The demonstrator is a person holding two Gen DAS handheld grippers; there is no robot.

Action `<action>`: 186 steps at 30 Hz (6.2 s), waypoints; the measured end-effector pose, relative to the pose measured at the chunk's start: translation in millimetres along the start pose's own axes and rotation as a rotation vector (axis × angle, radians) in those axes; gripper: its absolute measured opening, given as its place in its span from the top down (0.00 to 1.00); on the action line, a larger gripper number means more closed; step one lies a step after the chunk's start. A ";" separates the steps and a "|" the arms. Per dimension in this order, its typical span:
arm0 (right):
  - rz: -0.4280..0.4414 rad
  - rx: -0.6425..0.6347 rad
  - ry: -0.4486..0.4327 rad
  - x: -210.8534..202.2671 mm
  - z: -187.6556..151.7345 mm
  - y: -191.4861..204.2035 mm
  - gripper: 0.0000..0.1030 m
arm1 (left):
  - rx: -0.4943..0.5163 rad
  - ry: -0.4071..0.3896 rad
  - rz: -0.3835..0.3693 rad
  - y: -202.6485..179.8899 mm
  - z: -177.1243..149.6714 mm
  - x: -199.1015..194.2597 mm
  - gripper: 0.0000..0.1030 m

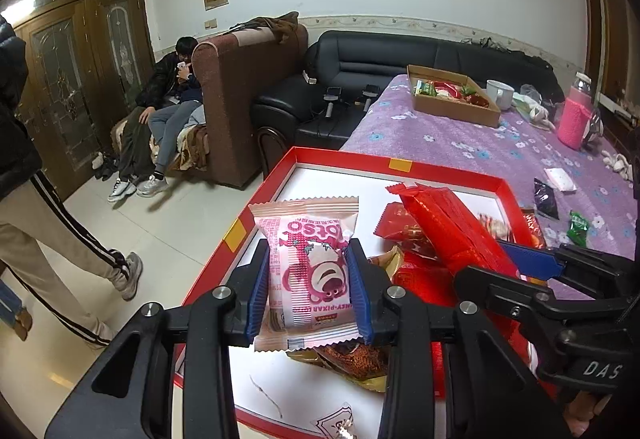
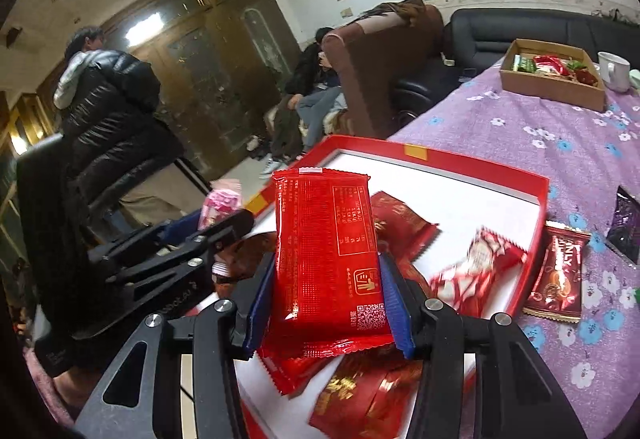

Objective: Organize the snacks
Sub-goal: 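Carry both packets over the white tray and open both tools to drop them, then grasp the green snack packet with the right tool, then grasp the purple snack packet with the left tool while the right tool holds the green packet, then carry both packets over the white tray and open both tools to release them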

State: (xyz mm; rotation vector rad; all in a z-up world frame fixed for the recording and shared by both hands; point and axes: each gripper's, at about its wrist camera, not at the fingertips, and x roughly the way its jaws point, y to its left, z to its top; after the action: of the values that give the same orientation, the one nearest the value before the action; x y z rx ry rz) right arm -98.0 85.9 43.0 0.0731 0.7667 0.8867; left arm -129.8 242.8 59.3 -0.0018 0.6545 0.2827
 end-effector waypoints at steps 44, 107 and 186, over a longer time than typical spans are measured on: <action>-0.171 0.253 -0.188 -105.7 23.1 -130.8 0.33 | 0.135 0.006 -0.106 -48.8 25.2 -15.3 0.20; -0.679 0.352 0.050 -121.5 -19.2 -236.9 0.65 | 0.495 0.260 -0.132 -316.3 57.7 105.0 0.20; -0.437 0.467 -0.053 -142.8 -21.5 -247.8 0.82 | 0.329 0.201 -0.433 -241.4 44.6 15.8 0.79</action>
State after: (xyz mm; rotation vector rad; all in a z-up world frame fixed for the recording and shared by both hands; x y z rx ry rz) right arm -0.6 -182.9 19.9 0.3271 0.8848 0.2799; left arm -28.3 18.8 64.2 0.1436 0.8747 -0.2477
